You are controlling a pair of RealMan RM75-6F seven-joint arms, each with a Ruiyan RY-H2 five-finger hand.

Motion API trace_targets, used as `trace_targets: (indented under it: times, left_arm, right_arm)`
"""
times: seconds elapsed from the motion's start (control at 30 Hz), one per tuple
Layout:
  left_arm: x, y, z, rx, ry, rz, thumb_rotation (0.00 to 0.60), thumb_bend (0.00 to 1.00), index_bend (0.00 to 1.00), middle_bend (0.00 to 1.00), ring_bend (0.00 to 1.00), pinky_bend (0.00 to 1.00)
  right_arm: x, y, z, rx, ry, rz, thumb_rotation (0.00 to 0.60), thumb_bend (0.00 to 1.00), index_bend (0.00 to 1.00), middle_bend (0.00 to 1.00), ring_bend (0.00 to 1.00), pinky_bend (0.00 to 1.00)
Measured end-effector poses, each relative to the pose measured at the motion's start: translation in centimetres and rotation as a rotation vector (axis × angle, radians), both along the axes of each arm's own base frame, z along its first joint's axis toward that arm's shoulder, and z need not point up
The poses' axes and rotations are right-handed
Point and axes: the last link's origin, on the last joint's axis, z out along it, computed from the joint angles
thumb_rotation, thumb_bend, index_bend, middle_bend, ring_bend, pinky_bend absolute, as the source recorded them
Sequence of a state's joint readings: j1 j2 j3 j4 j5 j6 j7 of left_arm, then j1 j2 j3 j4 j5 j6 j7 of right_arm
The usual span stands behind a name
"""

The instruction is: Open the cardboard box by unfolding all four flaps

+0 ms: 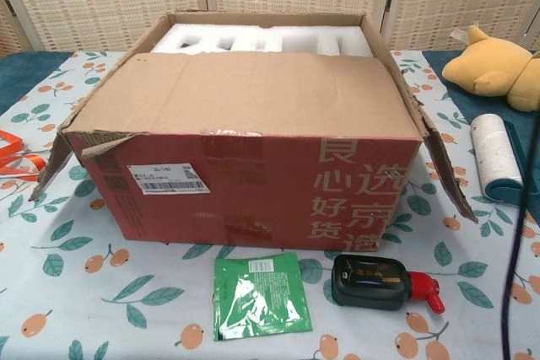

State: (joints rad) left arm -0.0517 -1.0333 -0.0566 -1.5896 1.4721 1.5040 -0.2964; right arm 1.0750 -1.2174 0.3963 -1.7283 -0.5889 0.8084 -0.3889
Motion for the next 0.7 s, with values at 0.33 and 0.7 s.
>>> trace_targets:
  times: [0.33,0.7]
  left_arm:
    - [0.1,0.3,-0.7,-0.021,0.029,0.013,0.600,0.35,0.00,0.00,0.00,0.00]
    - [0.1,0.6,-1.4,-0.068,0.029,0.016,0.600,0.35,0.00,0.00,0.00,0.00]
  right_arm:
    - [-4.1,5.3,1.2,0.278,-0.224,-0.185,0.600,0.51,0.00,0.00,0.00,0.09]
    - [-4.9,4.6,0.1,0.400,-0.585,-0.296,0.600,0.51,0.00,0.00,0.00,0.26]
